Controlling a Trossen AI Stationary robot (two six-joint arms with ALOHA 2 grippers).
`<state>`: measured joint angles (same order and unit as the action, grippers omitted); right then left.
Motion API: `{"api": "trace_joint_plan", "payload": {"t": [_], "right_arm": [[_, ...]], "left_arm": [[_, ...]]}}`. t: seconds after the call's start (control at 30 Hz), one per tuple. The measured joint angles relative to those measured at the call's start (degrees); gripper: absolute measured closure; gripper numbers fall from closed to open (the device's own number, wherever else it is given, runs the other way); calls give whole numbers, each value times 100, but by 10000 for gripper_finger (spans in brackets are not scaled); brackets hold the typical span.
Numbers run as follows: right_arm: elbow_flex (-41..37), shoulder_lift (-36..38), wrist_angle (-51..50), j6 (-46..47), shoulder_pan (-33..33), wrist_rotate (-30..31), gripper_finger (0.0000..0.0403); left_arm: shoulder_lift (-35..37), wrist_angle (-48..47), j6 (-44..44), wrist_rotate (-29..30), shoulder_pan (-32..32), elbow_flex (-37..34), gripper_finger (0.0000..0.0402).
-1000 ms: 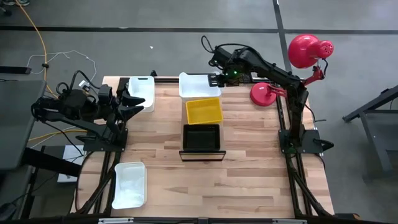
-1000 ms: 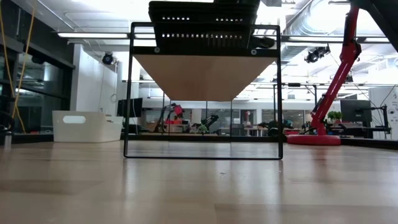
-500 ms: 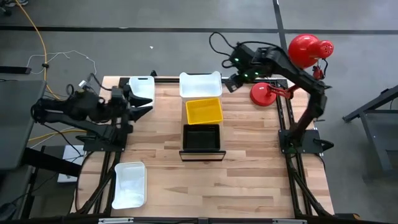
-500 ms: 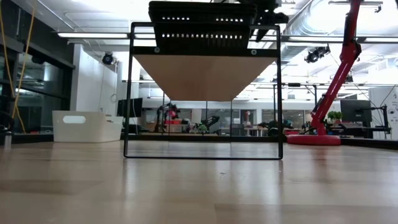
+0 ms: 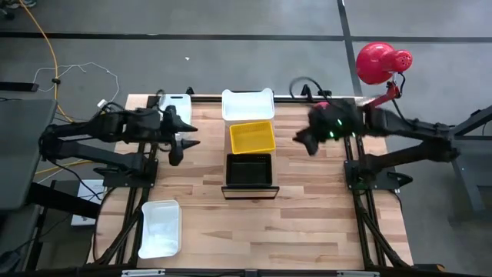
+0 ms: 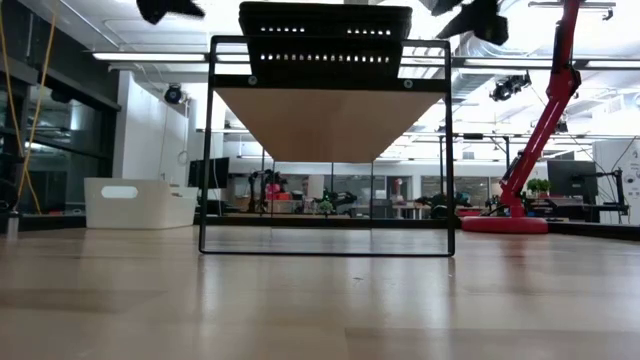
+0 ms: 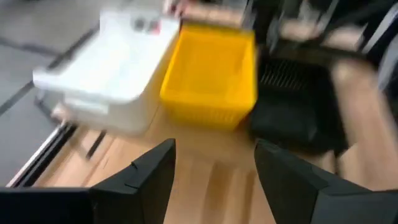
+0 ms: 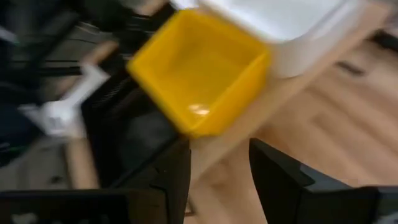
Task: Stack baskets on shelf by color
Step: Stack the top white bin on top of the white bin on the shelf
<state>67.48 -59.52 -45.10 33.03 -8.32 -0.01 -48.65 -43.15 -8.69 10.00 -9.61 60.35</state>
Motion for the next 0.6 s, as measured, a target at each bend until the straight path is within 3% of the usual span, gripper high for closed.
{"api": "trace_joint_plan", "payload": {"t": [0.17,0.33,0.6], "right_arm": [[-1224,757,1174,345,805,121,253],[-1904,943,1891,112,1184,274,253],[-2076,769,2621,72,1275,408,253]], "left_arm": [[-588,-1255,-288,160,-420,1,194],[-1534,-2457,-743,201,-1153,-1,194],[-2868,-2478,242,117,-2284,-3,194]]}}
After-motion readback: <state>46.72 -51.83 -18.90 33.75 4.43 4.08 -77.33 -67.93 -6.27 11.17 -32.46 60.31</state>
